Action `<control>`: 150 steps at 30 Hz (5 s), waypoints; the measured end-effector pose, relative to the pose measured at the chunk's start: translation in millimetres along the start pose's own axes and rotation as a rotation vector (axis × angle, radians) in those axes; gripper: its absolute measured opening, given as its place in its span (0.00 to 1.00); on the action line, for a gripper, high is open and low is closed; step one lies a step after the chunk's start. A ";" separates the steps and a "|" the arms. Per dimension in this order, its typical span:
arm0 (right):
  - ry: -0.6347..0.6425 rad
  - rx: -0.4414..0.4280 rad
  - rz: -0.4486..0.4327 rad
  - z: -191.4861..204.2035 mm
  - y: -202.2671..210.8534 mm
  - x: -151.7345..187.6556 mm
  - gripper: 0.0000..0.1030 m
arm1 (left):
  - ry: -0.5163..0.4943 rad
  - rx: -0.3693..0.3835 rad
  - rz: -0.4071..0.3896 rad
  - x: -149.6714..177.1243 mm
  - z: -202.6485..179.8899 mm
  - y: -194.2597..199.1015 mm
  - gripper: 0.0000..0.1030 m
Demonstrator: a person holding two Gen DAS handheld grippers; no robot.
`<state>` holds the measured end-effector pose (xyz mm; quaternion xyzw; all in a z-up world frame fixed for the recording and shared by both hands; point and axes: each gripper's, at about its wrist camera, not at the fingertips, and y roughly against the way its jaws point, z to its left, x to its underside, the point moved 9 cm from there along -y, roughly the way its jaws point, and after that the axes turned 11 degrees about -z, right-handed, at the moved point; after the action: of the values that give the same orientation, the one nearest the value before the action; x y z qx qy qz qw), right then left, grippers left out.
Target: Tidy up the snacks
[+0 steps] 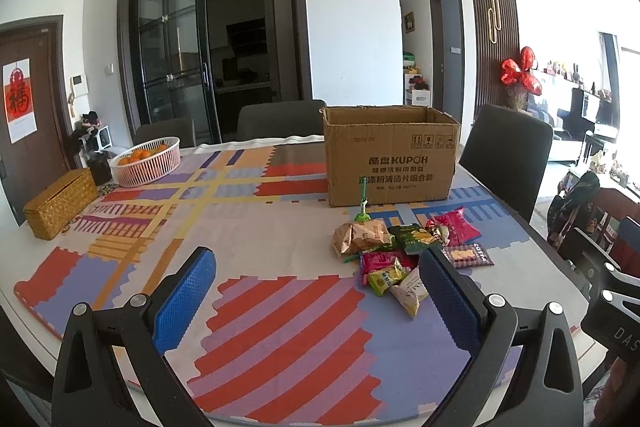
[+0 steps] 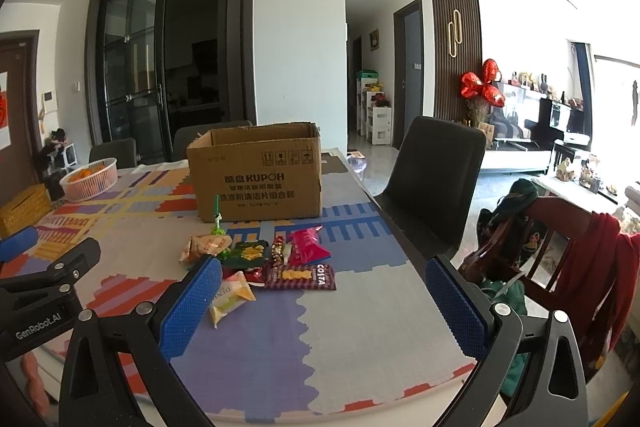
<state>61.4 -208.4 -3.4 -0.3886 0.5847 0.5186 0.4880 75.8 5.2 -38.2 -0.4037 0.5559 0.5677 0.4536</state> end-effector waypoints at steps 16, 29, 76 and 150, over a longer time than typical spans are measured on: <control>0.002 0.001 -0.003 0.5 0.4 -0.2 1.00 | -0.001 -0.001 0.001 1.2 -0.3 -0.2 1.00; 0.003 -0.002 -0.001 1.5 0.3 -0.2 1.00 | 0.001 0.002 0.004 1.6 -0.6 -0.4 1.00; 0.071 -0.135 0.344 73.4 -115.1 70.3 0.93 | -0.234 0.340 0.200 51.7 -23.1 -114.2 0.65; -0.034 -0.288 0.499 54.2 -129.8 103.6 0.34 | -0.304 0.637 0.428 105.5 -123.5 -123.2 0.07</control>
<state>172.2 -170.4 -133.0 -0.2895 0.5742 0.7068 0.2948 161.2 -114.6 -179.4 -0.0301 0.7019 0.5018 0.5046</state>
